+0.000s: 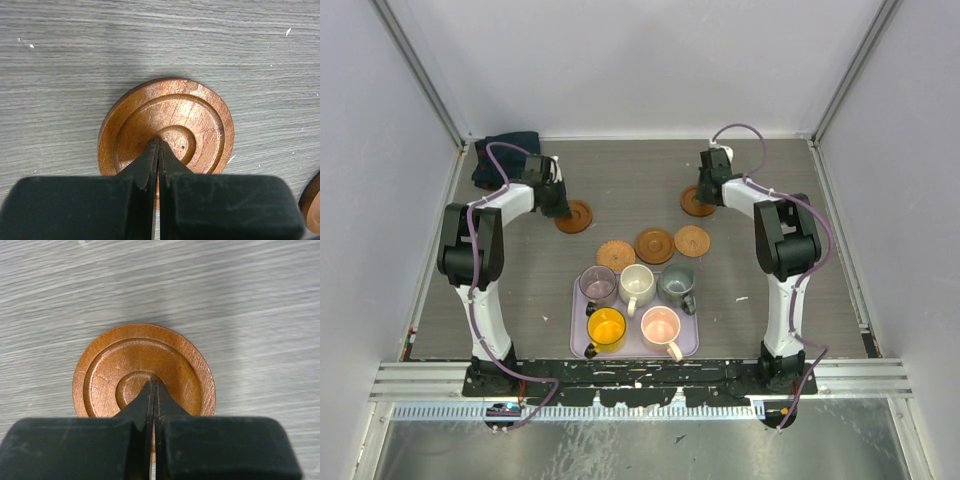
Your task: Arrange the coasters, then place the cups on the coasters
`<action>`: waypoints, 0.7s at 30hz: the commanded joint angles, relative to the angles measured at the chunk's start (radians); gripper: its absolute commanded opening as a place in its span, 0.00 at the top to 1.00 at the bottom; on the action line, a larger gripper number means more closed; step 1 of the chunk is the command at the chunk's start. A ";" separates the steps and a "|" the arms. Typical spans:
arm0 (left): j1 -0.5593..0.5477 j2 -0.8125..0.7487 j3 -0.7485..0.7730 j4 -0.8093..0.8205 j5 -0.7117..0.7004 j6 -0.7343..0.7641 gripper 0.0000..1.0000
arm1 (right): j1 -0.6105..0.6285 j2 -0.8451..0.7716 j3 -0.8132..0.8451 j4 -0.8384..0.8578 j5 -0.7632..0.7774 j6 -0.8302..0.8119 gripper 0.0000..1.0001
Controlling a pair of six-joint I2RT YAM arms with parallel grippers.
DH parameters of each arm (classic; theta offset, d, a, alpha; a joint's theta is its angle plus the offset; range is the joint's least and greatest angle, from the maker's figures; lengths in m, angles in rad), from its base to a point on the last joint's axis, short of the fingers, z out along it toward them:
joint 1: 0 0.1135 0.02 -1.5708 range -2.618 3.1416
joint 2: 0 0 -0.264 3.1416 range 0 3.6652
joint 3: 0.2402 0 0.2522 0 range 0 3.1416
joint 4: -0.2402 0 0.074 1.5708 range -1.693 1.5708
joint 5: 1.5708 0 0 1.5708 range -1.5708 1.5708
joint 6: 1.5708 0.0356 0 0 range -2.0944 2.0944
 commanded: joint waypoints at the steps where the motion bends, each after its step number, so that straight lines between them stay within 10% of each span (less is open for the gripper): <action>1: 0.006 0.008 0.020 -0.017 0.005 0.012 1.00 | -0.040 -0.072 -0.064 -0.029 0.092 0.007 0.99; 21: 0.047 0.018 0.100 -0.030 0.059 0.000 1.00 | -0.072 -0.216 -0.210 0.011 0.188 0.021 0.99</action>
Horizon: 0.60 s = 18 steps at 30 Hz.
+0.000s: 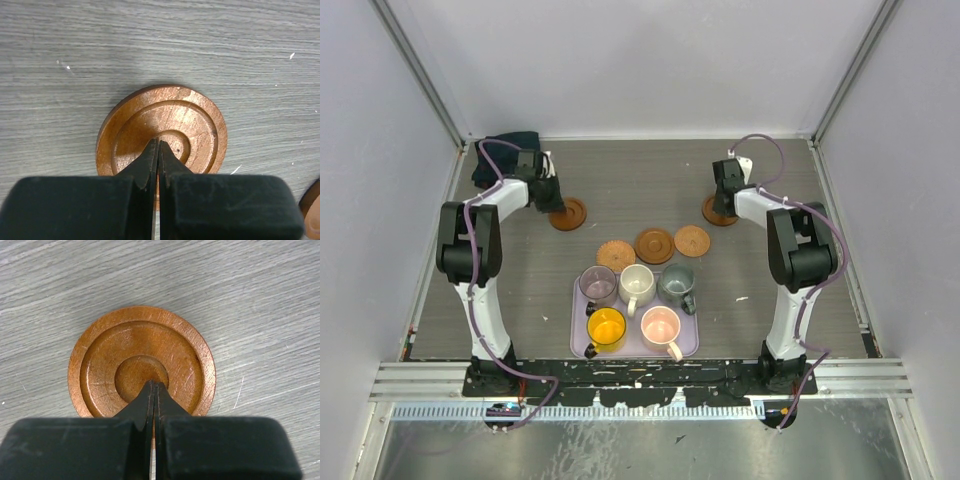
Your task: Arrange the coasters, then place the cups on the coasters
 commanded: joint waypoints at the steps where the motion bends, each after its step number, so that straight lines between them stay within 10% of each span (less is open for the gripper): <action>1: 0.002 -0.016 0.045 -0.005 0.055 -0.001 1.00 | -0.003 -0.067 0.002 0.046 0.008 -0.024 0.99; 18: -0.102 -0.352 -0.200 0.054 0.167 0.005 0.55 | 0.038 -0.292 -0.078 0.091 -0.173 -0.108 0.77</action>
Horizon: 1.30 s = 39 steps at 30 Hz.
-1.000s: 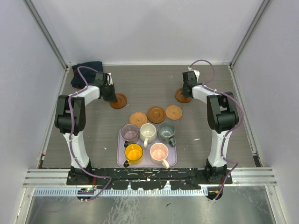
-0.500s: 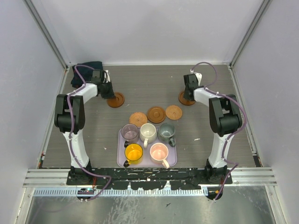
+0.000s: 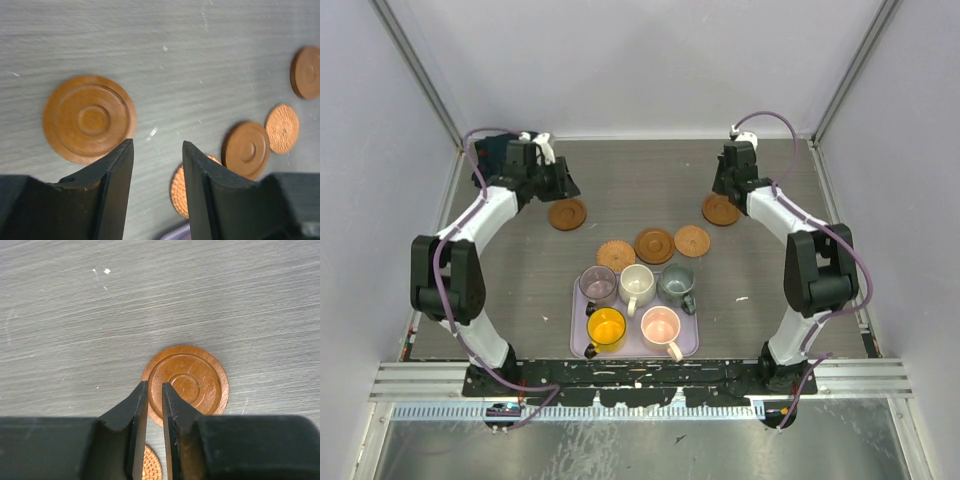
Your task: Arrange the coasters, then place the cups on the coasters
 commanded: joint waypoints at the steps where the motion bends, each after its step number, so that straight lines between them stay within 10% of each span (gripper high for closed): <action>1: -0.082 -0.069 -0.136 0.017 0.039 0.015 0.54 | 0.042 -0.123 -0.106 0.008 -0.041 -0.025 0.80; 10: -0.243 -0.140 -0.262 0.003 -0.003 0.048 0.58 | 0.140 -0.269 -0.301 -0.028 -0.012 -0.012 0.97; 22: -0.302 -0.016 -0.231 0.011 0.045 0.018 0.96 | 0.181 -0.225 -0.319 -0.040 -0.036 -0.001 0.98; 39: -0.327 0.123 -0.167 0.022 0.045 -0.012 0.89 | 0.187 -0.028 -0.242 -0.086 -0.052 0.003 0.99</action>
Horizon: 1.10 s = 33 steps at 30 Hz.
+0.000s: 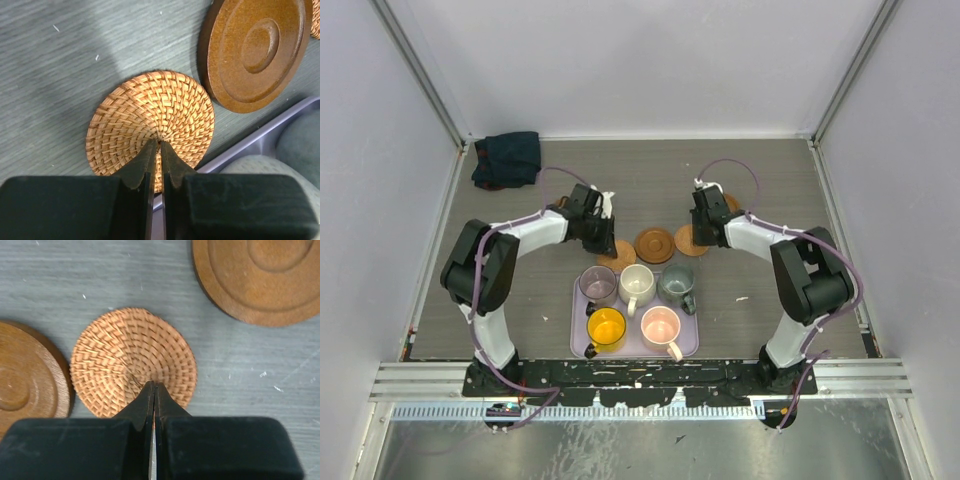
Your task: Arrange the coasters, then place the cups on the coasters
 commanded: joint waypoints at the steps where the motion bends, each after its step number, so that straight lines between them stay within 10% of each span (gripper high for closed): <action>1: -0.003 0.040 0.051 0.025 0.000 -0.014 0.89 | 0.006 0.064 0.077 -0.019 -0.006 0.012 0.99; 33: 0.148 0.327 0.470 -0.118 -0.147 -0.012 0.92 | 0.003 0.344 0.435 -0.035 0.087 -0.024 0.99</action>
